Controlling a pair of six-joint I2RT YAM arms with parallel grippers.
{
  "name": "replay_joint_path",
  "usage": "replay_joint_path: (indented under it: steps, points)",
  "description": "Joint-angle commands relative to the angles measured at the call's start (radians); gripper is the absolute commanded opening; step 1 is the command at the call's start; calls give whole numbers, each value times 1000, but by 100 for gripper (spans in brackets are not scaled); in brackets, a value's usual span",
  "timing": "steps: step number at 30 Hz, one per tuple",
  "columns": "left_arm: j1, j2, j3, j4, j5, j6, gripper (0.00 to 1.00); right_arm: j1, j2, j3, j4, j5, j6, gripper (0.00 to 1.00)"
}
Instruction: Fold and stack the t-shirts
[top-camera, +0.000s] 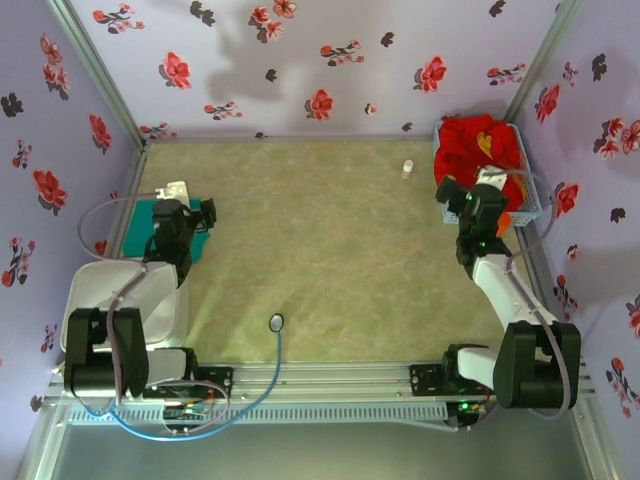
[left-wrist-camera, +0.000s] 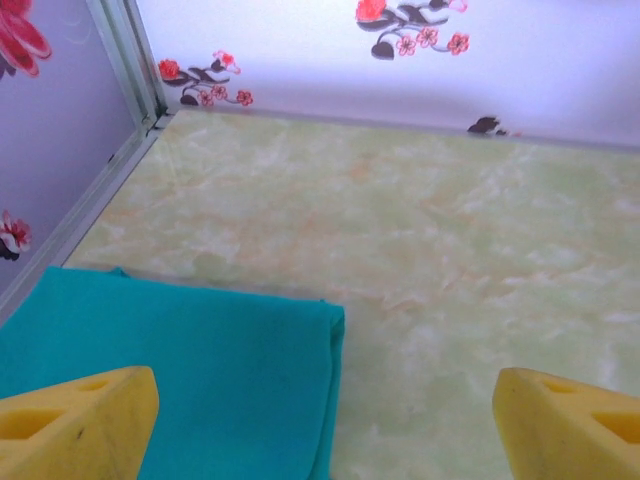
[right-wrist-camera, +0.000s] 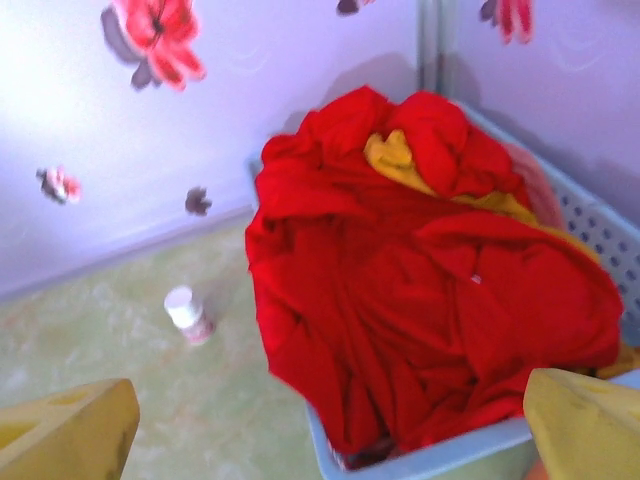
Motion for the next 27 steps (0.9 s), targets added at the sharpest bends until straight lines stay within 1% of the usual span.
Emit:
replay_joint_path:
  steps: [1,3,4,5,8,10,11,14,17,18,20,22,25,27]
  points:
    - [-22,-65,59,-237,-21,-64,88,1,33,184,-325,168,187,99]
    - [-24,-90,102,-322,-21,-96,89,-9,100,324,-489,187,265,99]
    - [-26,-99,125,-365,-21,-117,90,-17,143,395,-559,153,275,99]
    - [-27,-107,149,-405,-20,-142,91,-19,183,454,-606,126,274,99]
    - [-35,-111,227,-525,11,-191,95,-25,284,576,-693,104,299,99]
    - [-43,-106,277,-596,53,-209,96,-34,329,616,-708,104,320,99]
    - [-46,-100,304,-636,79,-215,97,-39,350,625,-704,69,326,99]
    - [-51,-82,361,-735,163,-234,100,-59,404,652,-684,44,339,99]
    - [-61,-73,392,-813,212,-242,100,-92,490,715,-708,-2,361,96]
    - [-64,-73,394,-828,221,-245,100,-101,520,741,-730,-18,372,95]
    - [-77,-76,393,-851,227,-244,100,-117,584,792,-756,-53,371,91]
    - [-85,-80,382,-863,226,-241,100,-121,634,832,-767,-68,365,89]
    - [-89,-85,366,-876,233,-239,100,-121,700,881,-762,-127,343,87]
    - [-94,-86,356,-880,240,-243,100,-121,747,920,-766,-161,322,82]
